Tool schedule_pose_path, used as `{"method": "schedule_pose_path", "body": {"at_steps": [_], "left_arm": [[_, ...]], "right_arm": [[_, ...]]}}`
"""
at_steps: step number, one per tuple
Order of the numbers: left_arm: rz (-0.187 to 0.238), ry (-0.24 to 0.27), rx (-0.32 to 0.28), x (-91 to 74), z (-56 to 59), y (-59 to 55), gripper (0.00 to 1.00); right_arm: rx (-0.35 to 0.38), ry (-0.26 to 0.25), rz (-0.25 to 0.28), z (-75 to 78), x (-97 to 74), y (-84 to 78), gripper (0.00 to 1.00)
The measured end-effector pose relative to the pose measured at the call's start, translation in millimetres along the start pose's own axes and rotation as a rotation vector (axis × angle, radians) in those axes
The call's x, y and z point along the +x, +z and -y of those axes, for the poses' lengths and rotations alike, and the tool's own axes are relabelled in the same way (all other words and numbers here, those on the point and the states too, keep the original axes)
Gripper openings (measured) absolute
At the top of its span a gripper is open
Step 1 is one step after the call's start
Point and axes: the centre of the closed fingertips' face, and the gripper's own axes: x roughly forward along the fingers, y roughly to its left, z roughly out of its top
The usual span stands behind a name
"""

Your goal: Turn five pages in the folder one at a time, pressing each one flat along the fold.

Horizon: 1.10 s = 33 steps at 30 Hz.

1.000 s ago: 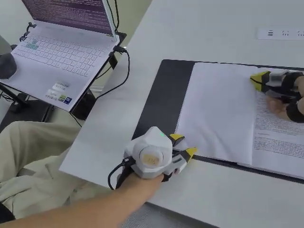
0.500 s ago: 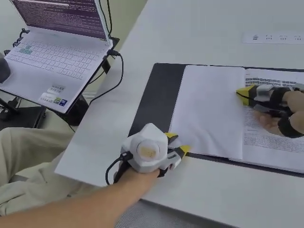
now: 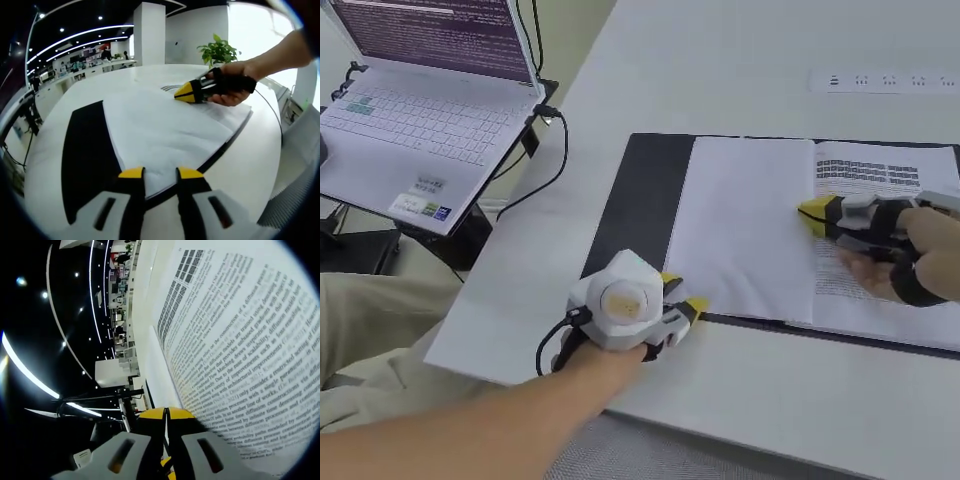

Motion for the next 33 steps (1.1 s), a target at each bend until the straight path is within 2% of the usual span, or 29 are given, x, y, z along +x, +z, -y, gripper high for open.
{"method": "schedule_pose_path", "body": {"at_steps": [5,13,17,26,33], "left_arm": [[0.002,0.0,-0.001,-1.0,1.2,1.0,0.23],[0.0,0.001,-0.002,-2.0,1.7,2.1,0.23],[0.004,0.0,-0.003,-2.6,1.8,2.4,0.23],[0.009,0.001,-0.006,-2.7,1.7,2.6,0.23],[0.012,0.001,-0.01,-2.0,1.6,2.6,0.23]], "right_arm": [[-0.002,-0.007,-0.016,4.0,-8.7,-18.3,0.0],[-0.007,-0.004,-0.03,10.0,-18.1,-34.8,0.0],[-0.013,-0.007,-0.052,15.0,-25.5,-49.4,0.0],[0.011,0.015,-0.076,29.6,-40.5,-74.9,0.0],[0.032,0.025,-0.116,42.3,-53.9,-96.5,0.0]]}}
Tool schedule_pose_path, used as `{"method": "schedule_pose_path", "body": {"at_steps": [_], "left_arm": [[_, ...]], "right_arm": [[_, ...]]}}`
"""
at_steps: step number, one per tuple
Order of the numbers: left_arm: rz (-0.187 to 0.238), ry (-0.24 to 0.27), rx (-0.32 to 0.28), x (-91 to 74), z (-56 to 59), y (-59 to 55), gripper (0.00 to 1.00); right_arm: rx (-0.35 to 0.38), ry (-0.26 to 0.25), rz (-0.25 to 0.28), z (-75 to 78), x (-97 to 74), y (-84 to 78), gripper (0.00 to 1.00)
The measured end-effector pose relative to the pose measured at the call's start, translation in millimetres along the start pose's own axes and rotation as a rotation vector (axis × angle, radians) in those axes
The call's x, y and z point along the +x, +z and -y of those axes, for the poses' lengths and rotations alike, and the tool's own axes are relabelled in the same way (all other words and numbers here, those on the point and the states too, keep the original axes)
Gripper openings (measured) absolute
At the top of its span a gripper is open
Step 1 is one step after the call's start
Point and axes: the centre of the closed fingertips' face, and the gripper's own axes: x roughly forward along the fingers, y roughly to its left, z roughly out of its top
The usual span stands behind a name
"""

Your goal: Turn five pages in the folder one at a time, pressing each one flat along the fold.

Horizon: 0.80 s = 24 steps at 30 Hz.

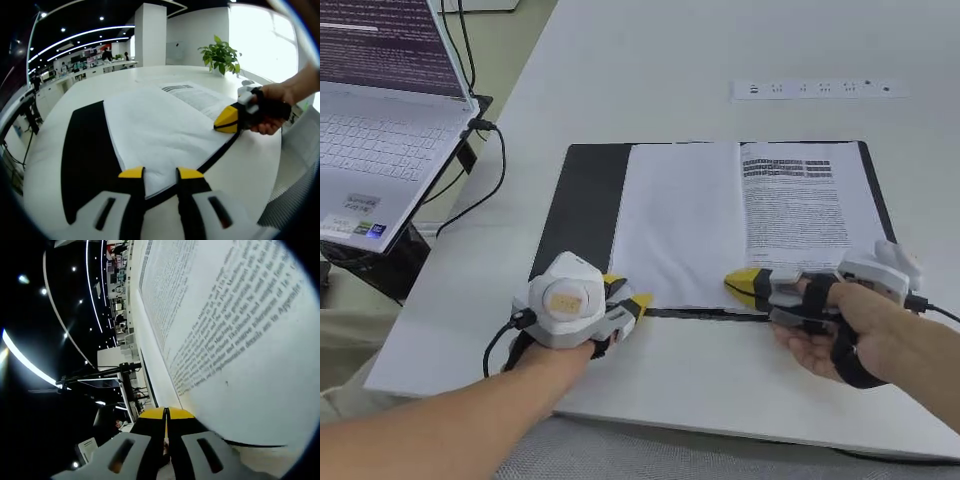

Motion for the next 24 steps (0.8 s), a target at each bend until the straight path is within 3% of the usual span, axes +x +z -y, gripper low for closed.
{"method": "schedule_pose_path", "body": {"at_steps": [5,8,12,14,17,21,24], "left_arm": [[0.003,0.001,-0.001,0.3,-0.2,-0.3,0.23],[0.004,0.002,-0.004,-0.1,0.2,-0.3,0.23],[-0.012,0.0,-0.024,-0.2,-0.7,0.6,0.23],[-0.055,-0.013,-0.082,-2.6,0.5,-1.7,0.22],[-0.11,-0.03,-0.231,-11.6,2.1,-1.1,0.2],[-0.065,-0.035,-0.271,-31.4,0.1,14.5,0.26],[-0.038,-0.049,-0.278,-54.7,3.4,30.7,0.31]], "right_arm": [[0.019,-0.02,-0.036,8.7,-10.5,-19.1,0.0],[-0.012,-0.119,-0.086,30.9,-21.6,-36.3,0.0],[0.021,-0.029,-0.069,7.2,-36.2,-51.9,0.0],[-0.01,-0.012,-0.063,-5.8,-45.0,-56.0,0.0],[-0.118,-0.017,-0.001,-26.9,-68.7,-51.8,0.0],[-0.257,-0.057,0.125,-51.2,-104.7,-33.1,0.0],[-0.402,-0.101,0.217,-71.3,-137.1,-19.6,0.02]]}}
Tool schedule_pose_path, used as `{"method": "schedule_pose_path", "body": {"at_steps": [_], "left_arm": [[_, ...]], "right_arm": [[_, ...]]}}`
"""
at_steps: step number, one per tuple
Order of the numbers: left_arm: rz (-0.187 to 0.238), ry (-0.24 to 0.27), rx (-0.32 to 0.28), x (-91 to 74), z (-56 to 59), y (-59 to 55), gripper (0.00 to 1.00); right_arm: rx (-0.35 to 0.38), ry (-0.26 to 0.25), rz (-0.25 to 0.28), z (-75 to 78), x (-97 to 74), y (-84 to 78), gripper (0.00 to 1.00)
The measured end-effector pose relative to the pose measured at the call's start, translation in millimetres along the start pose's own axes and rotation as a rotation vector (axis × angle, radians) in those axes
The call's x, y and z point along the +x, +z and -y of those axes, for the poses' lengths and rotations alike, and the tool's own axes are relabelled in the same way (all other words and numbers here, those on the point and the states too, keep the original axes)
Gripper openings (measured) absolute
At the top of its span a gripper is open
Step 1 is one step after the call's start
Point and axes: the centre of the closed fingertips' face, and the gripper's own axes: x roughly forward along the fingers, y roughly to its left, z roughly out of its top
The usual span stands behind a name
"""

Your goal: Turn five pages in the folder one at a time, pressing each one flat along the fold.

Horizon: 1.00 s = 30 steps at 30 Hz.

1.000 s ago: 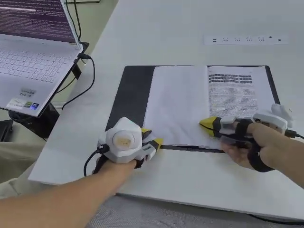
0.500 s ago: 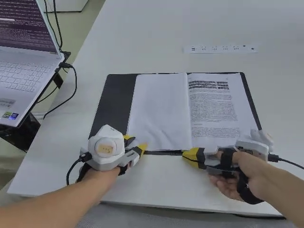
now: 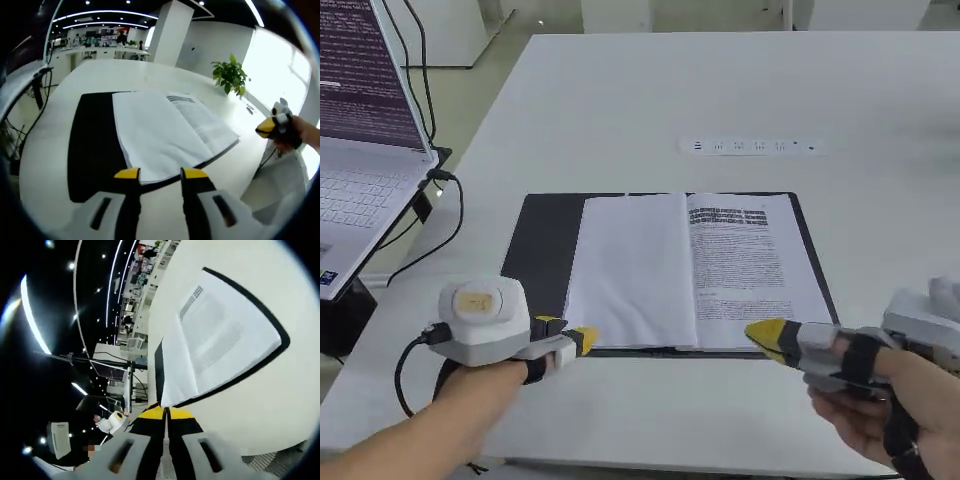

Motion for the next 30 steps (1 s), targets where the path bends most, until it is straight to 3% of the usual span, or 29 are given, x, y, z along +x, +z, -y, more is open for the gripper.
{"method": "schedule_pose_path", "body": {"at_steps": [2,6,10,13,16,19,21,24,27,30], "left_arm": [[0.05,-0.004,-0.006,-13.5,2.0,13.3,0.37],[0.125,0.004,-0.032,-40.0,8.8,32.3,0.5],[0.183,0.023,-0.046,-62.5,14.6,43.4,0.67],[0.229,0.046,-0.059,-72.9,13.0,48.4,0.83],[0.235,0.054,-0.033,-83.1,21.3,47.4,0.88],[0.258,0.078,0.034,-91.9,22.2,44.9,0.94],[0.233,0.091,0.059,-94.8,23.3,34.8,0.99],[0.202,0.087,0.042,-97.2,24.5,21.5,0.99],[0.195,0.089,0.034,-100.2,23.9,16.3,0.99],[0.192,0.098,0.039,-102.3,21.4,17.0,0.99]], "right_arm": [[-0.1,-0.056,0.076,-2.0,-18.5,17.9,0.12],[-0.379,-0.2,0.128,-4.4,-47.5,34.5,0.34],[-0.546,-0.248,0.209,-18.1,-65.9,45.4,0.49],[-0.68,-0.295,0.249,-19.8,-72.0,47.2,0.68],[-0.739,-0.337,0.255,-10.9,-76.2,43.2,0.73],[-0.721,-0.359,0.262,3.5,-80.0,34.5,0.73],[-0.734,-0.395,0.255,16.2,-85.1,30.8,0.74],[-0.704,-0.419,0.255,30.6,-92.6,27.6,0.74],[-0.685,-0.424,0.258,39.0,-97.6,32.1,0.75],[-0.705,-0.444,0.281,34.9,-100.2,39.0,0.77]]}}
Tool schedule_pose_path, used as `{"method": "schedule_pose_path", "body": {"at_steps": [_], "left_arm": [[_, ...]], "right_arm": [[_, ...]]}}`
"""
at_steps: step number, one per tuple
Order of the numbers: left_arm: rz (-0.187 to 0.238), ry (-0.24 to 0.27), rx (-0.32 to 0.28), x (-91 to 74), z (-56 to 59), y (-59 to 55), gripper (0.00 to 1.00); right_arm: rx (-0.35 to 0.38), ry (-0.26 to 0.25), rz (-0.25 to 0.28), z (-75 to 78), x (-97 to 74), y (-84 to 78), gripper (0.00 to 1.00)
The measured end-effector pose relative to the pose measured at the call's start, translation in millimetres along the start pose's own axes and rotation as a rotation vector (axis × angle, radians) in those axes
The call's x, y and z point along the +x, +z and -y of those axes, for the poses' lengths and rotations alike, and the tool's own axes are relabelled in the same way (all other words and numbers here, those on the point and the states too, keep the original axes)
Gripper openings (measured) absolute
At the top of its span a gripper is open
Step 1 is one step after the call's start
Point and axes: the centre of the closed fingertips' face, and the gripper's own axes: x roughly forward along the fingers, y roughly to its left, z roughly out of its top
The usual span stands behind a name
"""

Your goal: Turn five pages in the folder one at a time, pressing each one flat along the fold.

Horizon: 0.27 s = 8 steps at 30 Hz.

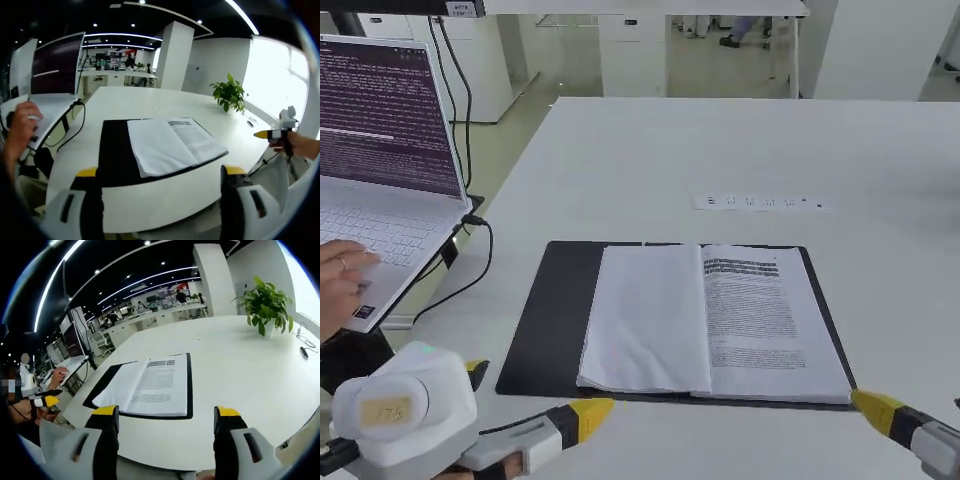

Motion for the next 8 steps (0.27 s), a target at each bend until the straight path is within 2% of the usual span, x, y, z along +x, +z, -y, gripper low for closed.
{"method": "schedule_pose_path", "body": {"at_steps": [2,8], "left_arm": [[-0.001,0.008,0.007,-0.2,-2.2,2.0,0.99],[0.007,0.009,0.006,0.7,-1.6,6.9,0.99]], "right_arm": [[-0.011,-0.026,0.043,2.2,-1.1,11.4,0.82],[-0.011,-0.029,0.055,0.1,0.7,17.3,0.84]]}}
